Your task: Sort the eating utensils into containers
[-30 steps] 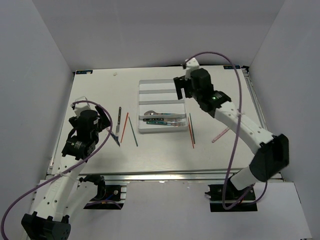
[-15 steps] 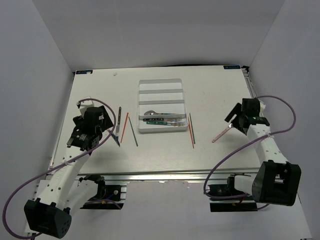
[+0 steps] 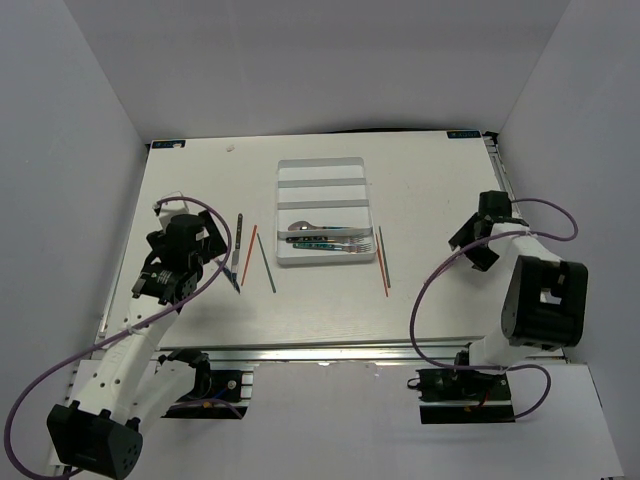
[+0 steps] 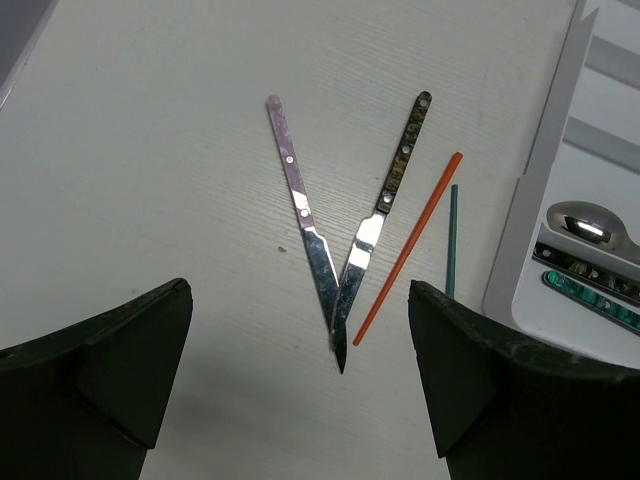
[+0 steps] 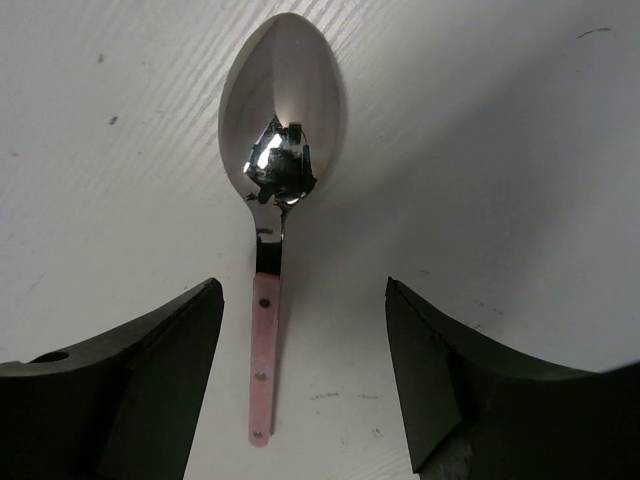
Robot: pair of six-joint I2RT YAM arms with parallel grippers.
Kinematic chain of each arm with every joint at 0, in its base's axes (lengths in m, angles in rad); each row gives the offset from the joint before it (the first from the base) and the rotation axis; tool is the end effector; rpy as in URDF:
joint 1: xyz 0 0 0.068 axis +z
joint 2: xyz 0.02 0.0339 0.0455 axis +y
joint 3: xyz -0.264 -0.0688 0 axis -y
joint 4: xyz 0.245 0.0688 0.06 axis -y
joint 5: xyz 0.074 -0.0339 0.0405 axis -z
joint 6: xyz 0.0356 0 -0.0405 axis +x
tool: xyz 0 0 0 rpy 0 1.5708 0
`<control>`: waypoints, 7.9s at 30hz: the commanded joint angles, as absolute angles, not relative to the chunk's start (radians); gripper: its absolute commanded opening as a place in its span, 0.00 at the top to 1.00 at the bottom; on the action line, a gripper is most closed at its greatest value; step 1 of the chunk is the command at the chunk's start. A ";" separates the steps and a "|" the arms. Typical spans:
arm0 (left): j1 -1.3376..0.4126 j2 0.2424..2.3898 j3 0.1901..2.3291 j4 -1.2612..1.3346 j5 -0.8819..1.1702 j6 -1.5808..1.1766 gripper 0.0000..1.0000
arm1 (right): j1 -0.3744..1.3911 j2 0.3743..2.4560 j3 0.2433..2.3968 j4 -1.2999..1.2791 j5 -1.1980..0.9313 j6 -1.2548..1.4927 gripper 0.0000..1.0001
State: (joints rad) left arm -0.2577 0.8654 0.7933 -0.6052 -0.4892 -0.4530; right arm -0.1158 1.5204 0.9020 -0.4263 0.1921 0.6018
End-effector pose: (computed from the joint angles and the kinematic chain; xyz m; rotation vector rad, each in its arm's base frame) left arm 0.1780 -0.0296 0.2906 -0.4644 2.1100 0.1444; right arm 0.2931 -0.0409 0.1898 0.9707 2.3974 -0.0743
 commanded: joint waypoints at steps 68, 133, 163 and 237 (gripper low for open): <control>-0.267 0.908 0.796 -0.589 -0.463 -0.443 0.02 | 0.592 1.927 1.708 -0.173 -0.220 -0.690 0.11; -0.270 0.916 0.798 -0.589 -0.460 -0.442 0.02 | 0.437 1.681 1.253 -0.456 0.218 0.046 1.00; -0.271 0.914 0.793 -0.581 -0.437 -0.436 0.02 | 0.592 2.284 2.016 -0.440 -0.184 -1.193 0.87; -0.603 1.422 0.959 -0.692 -0.428 -0.684 1.00 | 0.572 0.916 0.805 -0.310 0.209 0.282 0.12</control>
State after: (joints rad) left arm -0.5964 1.5024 0.8707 -0.6140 -0.3695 -0.7494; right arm 0.5709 0.9283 0.7887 -0.3408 0.2066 0.2844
